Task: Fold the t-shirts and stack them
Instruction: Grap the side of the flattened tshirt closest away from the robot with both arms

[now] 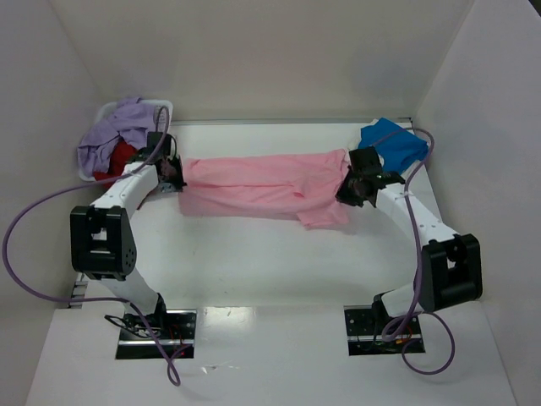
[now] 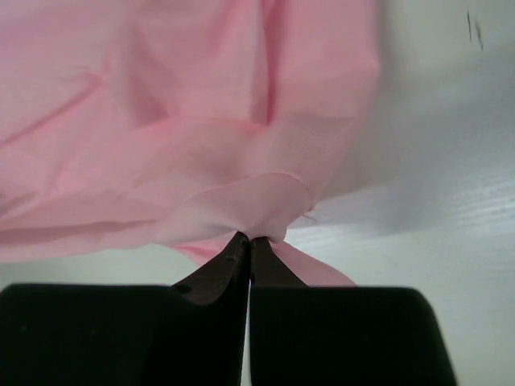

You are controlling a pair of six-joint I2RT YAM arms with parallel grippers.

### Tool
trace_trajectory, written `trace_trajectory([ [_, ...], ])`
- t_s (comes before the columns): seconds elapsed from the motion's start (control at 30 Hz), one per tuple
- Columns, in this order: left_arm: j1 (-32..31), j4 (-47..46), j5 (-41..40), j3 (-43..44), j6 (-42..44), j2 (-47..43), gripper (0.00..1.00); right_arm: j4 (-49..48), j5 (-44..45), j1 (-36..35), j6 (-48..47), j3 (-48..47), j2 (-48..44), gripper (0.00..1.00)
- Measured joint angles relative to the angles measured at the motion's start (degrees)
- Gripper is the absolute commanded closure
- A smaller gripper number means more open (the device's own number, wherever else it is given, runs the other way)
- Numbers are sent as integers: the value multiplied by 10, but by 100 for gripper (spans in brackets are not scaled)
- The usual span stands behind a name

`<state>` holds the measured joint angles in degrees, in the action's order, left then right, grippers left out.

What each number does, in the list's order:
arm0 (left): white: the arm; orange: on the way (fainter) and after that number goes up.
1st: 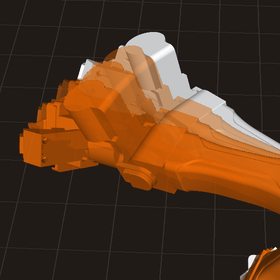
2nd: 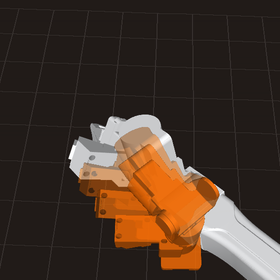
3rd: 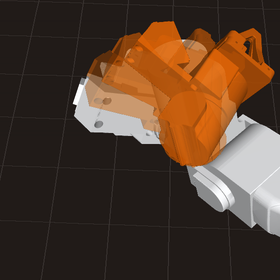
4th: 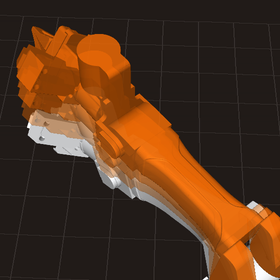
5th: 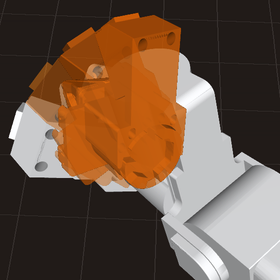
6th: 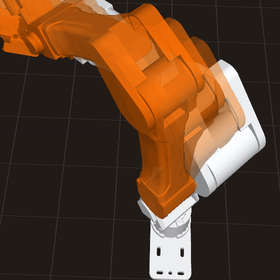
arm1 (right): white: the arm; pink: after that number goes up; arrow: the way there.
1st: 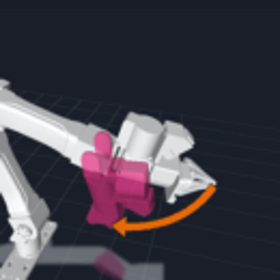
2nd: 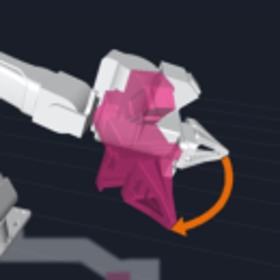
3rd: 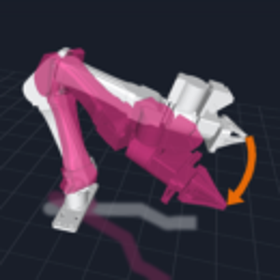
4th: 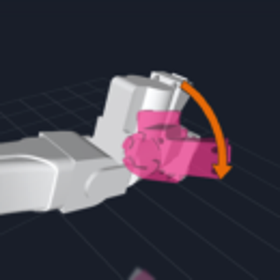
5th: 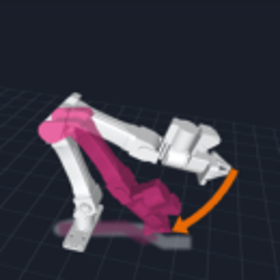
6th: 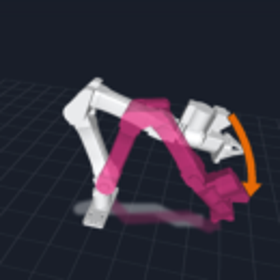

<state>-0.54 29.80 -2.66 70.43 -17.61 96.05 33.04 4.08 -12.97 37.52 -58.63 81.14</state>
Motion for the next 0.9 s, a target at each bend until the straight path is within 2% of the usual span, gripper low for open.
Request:
trace_trajectory([
  [0.2,0,-15,0,139,12,45,100,-15,-1,16,-31,-95,60,100],
  [0.53,0,-9,-7,266,25,219,100,-37,-16,50,-61,-250,259,100],
  [0.77,3,-13,-19,328,26,277,100,-51,-28,59,-73,-358,367,100],
  [0.8,3,-10,-20,339,26,286,97,-48,-30,62,-75,-376,386,96],
  [0.83,4,-12,-21,345,26,293,81,-50,-31,64,-76,-384,396,94],
  [0.87,4,-12,-22,358,26,306,73,-47,-33,66,-77,-398,412,90],
  [0.9,4,-15,-22,368,27,322,63,-49,-33,68,-78,-404,421,81],
])
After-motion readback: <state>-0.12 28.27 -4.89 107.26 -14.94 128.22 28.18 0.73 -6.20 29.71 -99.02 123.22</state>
